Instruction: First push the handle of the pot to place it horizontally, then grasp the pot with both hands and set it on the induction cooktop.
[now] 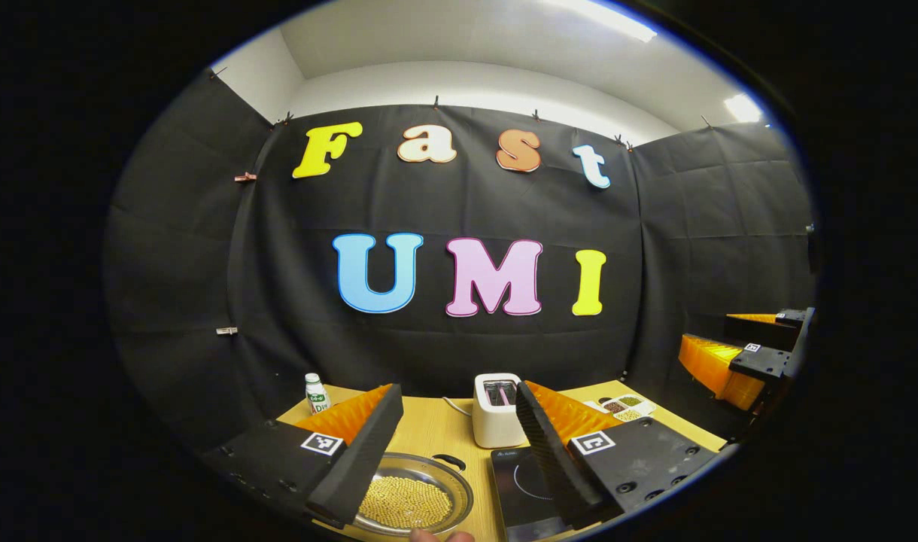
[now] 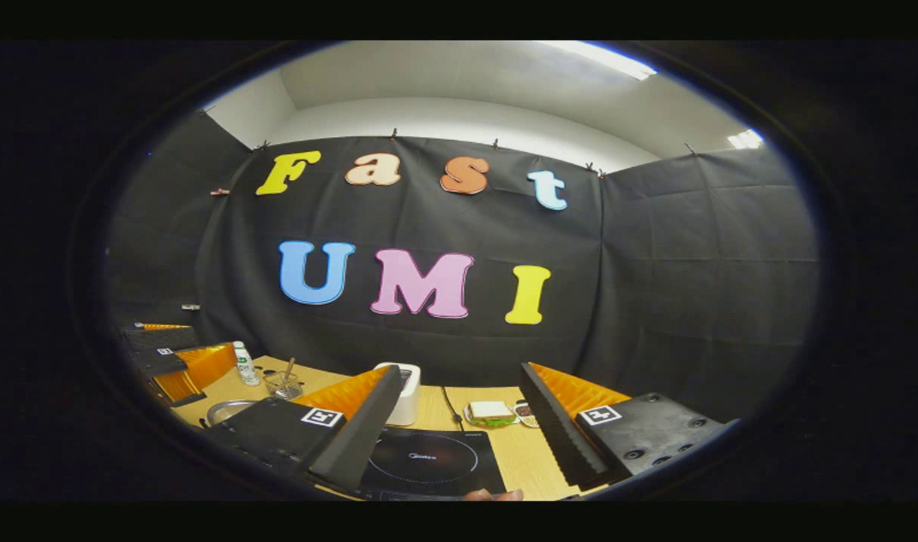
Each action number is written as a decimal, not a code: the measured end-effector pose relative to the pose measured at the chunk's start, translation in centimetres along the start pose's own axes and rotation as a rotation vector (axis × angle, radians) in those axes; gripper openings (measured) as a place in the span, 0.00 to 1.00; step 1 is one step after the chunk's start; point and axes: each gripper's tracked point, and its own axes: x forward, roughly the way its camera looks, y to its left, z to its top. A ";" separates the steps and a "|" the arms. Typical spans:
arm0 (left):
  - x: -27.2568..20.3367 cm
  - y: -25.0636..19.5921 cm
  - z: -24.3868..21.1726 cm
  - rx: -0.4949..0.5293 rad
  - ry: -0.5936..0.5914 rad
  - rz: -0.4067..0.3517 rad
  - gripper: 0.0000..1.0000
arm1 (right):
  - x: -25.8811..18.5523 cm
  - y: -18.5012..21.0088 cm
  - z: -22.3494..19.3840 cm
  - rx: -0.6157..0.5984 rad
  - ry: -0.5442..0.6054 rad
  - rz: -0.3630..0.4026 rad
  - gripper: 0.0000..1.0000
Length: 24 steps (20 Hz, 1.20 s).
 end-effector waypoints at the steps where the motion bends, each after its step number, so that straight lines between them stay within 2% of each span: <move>1: 0.0 0.0 -0.1 -0.001 0.000 0.001 0.94 | 0.0 0.0 -0.1 -0.001 -0.001 0.000 0.98; 6: -0.3 -0.2 0.3 0.005 -0.006 -0.015 0.93 | 0.0 0.0 0.0 0.000 -0.002 -0.003 0.96; 8: -0.5 -1.2 0.7 0.010 -0.007 -0.074 0.55 | -0.1 0.0 0.0 -0.004 -0.002 -0.002 0.98; 10: -0.7 -3.9 -0.3 0.037 0.032 -0.202 0.17 | -0.2 0.1 -0.1 -0.006 -0.001 -0.001 0.98; 12: -1.6 -5.3 -1.2 0.072 0.080 -0.294 0.05 | -0.1 0.3 -0.1 -0.007 0.001 0.003 0.96; 15: -2.8 -6.8 -5.2 0.122 0.226 -0.377 0.05 | 0.0 0.3 -0.4 -0.009 0.005 0.008 0.98; 19: -5.5 -7.9 -11.6 0.101 0.470 -0.502 0.05 | -0.2 0.4 -1.1 -0.005 0.021 0.016 0.98; 24: -9.4 -5.4 -18.6 0.089 0.783 -0.534 0.05 | -0.5 0.6 -2.5 -0.008 0.052 0.027 0.98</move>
